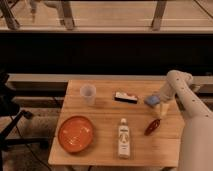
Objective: Place the white sponge in the ceramic cup
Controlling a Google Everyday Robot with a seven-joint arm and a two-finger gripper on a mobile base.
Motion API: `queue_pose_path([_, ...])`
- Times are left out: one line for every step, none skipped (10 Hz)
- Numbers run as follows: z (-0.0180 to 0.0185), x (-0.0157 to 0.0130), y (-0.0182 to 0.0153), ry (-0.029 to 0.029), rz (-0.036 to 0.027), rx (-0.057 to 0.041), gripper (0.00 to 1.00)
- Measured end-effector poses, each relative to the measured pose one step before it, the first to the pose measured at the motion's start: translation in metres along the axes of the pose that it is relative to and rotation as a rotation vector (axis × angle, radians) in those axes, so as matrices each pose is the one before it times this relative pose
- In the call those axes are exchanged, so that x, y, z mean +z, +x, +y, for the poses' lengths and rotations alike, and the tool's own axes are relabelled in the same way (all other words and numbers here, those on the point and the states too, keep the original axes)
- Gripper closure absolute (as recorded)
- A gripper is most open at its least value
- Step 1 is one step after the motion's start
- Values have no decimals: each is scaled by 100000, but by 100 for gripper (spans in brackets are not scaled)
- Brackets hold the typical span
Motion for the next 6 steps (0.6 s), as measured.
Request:
queue_pose_path([-18, 33, 111, 90, 18, 246, 0])
queue_pose_path([28, -1, 129, 64, 60, 205, 0])
queue_pose_path([9, -53, 98, 75, 117, 100, 0])
queue_pose_path([-18, 29, 16, 19, -5, -50, 0])
queue_pose_path([-7, 85, -15, -36, -77, -52, 0])
queue_pose_path([-73, 95, -55, 19, -105, -35, 0])
